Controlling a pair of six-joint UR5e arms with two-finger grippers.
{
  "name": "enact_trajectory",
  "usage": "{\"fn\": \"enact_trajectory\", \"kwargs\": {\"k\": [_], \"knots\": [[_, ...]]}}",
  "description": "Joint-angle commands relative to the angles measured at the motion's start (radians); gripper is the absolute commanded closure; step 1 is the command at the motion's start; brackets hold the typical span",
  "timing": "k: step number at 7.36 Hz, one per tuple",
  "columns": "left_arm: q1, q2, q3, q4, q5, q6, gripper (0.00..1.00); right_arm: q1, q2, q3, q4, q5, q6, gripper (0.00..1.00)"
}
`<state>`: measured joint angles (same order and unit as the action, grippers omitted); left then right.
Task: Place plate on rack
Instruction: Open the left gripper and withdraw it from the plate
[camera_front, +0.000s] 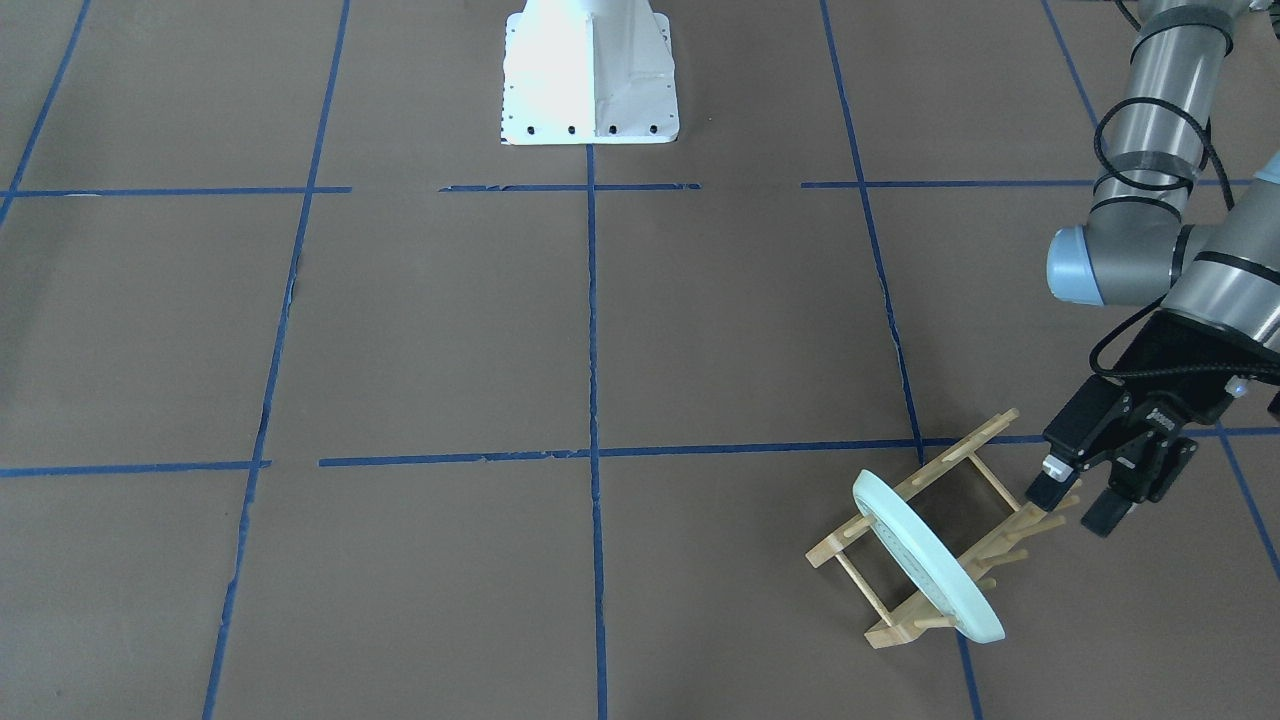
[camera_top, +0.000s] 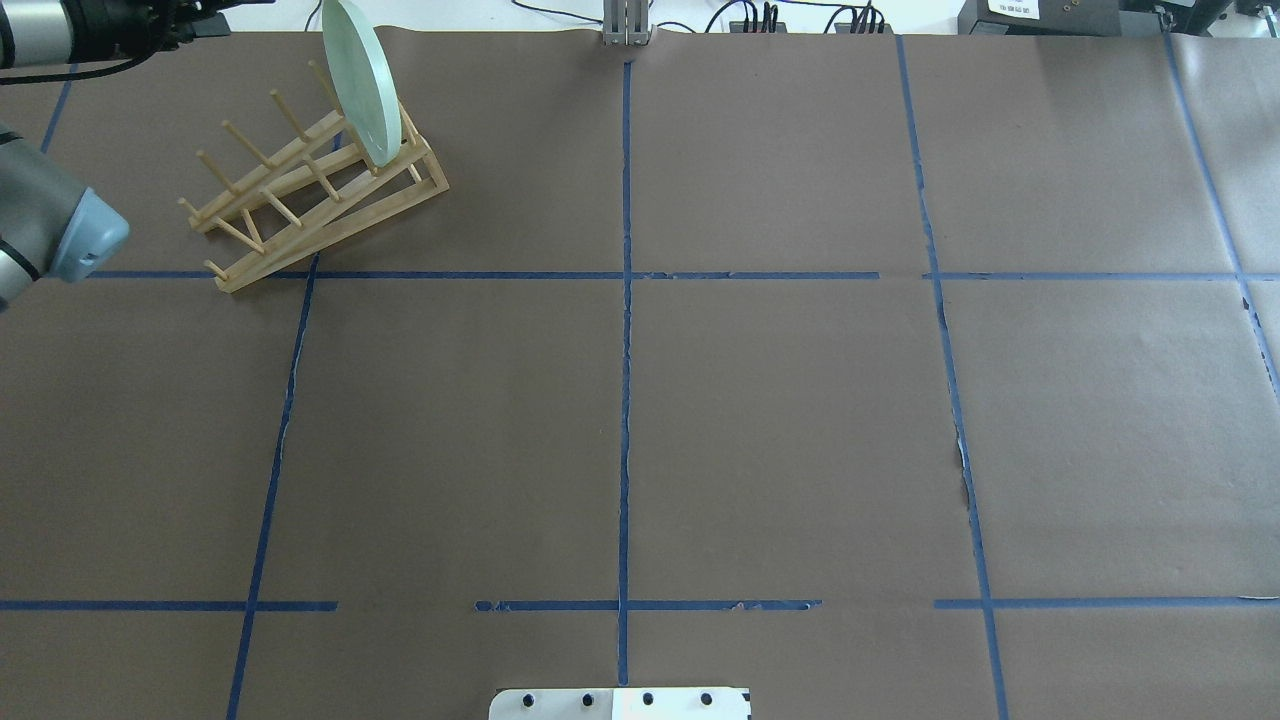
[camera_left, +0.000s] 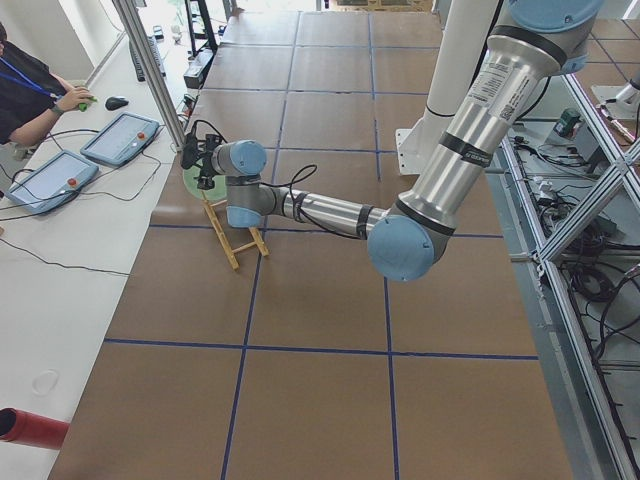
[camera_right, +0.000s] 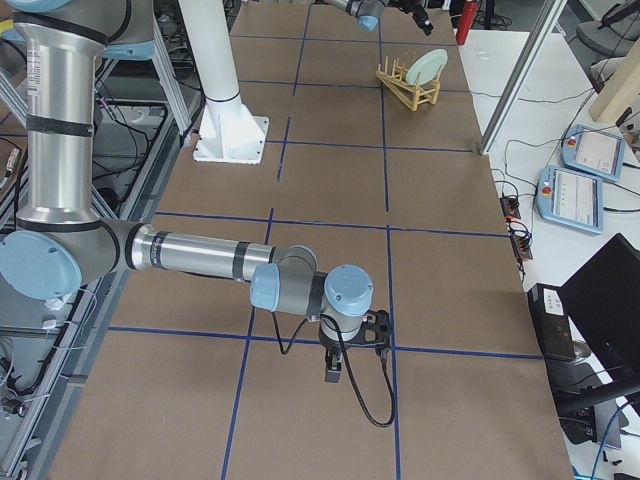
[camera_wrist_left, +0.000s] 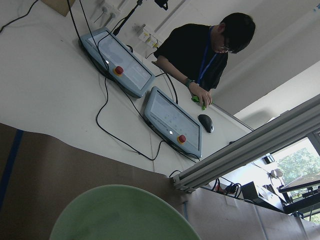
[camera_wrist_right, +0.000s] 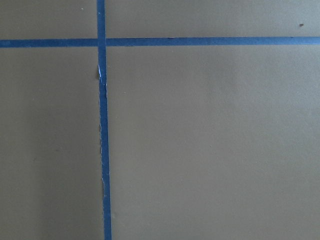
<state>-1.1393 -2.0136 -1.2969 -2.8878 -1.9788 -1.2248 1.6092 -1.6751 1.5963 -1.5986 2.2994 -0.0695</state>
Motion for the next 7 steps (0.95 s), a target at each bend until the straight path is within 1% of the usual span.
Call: {"fn": "enact_trajectory", "kwargs": {"k": [1, 2, 3, 4, 5, 6, 7], "knots": [[-0.080, 0.119, -0.140, 0.207, -0.073, 0.262, 0.00, 0.000, 0.000, -0.001, 0.000, 0.000, 0.001, 0.00], [-0.108, 0.159, -0.204, 0.336, -0.110, 0.384, 0.00, 0.000, 0.000, -0.001, 0.000, 0.000, 0.001, 0.00], [-0.106, 0.236, -0.307, 0.467, -0.114, 0.477, 0.00, 0.000, 0.000, -0.001, 0.000, 0.000, 0.001, 0.00], [-0.109, 0.284, -0.376, 0.580, -0.135, 0.589, 0.00, 0.000, 0.000, -0.001, 0.000, 0.000, 0.001, 0.00], [-0.126, 0.311, -0.403, 0.710, -0.181, 0.695, 0.00, 0.000, 0.000, -0.001, 0.000, 0.000, 0.001, 0.00], [-0.128, 0.297, -0.397, 0.839, -0.196, 0.706, 0.00, 0.000, 0.000, 0.001, 0.000, 0.000, -0.001, 0.00], [-0.132, 0.303, -0.404, 0.908, -0.198, 0.708, 0.00, 0.000, 0.000, -0.001, 0.000, 0.000, -0.001, 0.00]]}}
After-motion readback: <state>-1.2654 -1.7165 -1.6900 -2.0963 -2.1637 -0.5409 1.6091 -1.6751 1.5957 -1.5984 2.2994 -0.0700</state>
